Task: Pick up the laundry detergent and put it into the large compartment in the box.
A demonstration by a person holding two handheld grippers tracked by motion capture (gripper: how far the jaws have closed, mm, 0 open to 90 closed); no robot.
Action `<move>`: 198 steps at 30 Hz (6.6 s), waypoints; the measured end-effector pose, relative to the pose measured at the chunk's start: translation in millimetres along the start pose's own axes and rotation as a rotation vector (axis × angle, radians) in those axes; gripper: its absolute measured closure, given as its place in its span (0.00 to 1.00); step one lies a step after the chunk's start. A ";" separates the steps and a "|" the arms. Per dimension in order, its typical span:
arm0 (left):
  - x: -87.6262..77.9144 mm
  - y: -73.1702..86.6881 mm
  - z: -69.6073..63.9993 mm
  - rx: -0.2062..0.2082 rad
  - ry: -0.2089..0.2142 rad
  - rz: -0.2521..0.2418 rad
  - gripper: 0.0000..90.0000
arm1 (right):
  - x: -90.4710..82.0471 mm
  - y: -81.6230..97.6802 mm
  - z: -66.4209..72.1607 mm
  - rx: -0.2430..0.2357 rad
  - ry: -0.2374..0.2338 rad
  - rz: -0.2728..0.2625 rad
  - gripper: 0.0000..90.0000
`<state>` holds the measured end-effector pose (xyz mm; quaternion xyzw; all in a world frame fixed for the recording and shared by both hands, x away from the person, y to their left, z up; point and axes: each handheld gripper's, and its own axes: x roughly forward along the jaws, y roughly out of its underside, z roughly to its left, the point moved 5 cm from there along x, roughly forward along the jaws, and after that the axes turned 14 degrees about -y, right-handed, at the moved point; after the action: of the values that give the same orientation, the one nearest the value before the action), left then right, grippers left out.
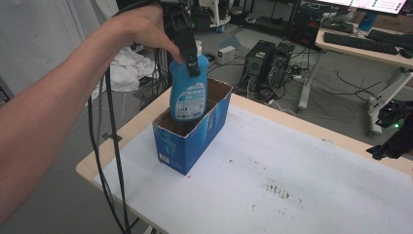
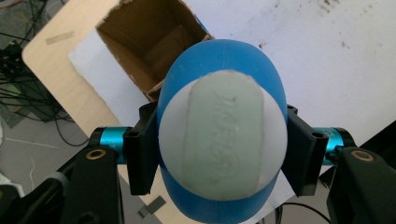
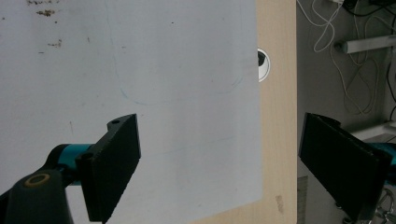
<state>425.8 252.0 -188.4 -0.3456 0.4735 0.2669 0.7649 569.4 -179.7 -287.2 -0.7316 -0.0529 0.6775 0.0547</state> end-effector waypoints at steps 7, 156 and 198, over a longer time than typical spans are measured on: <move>37.0 13.4 -10.7 0.022 0.029 0.019 0.43 | 2.1 -1.4 0.6 -0.005 0.001 0.003 0.13; 107.1 -114.0 -197.1 0.575 0.143 -0.127 0.18 | -1.6 -0.1 18.6 0.035 0.002 -0.007 0.13; 130.5 -105.2 -214.9 0.609 0.171 -0.093 0.18 | -0.6 4.2 19.8 0.040 -0.005 -0.005 0.13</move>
<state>440.5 29.6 -345.2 -0.1429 0.5780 0.0477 0.8020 549.7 -183.8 -288.7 -0.7284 -0.0412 0.6802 0.0709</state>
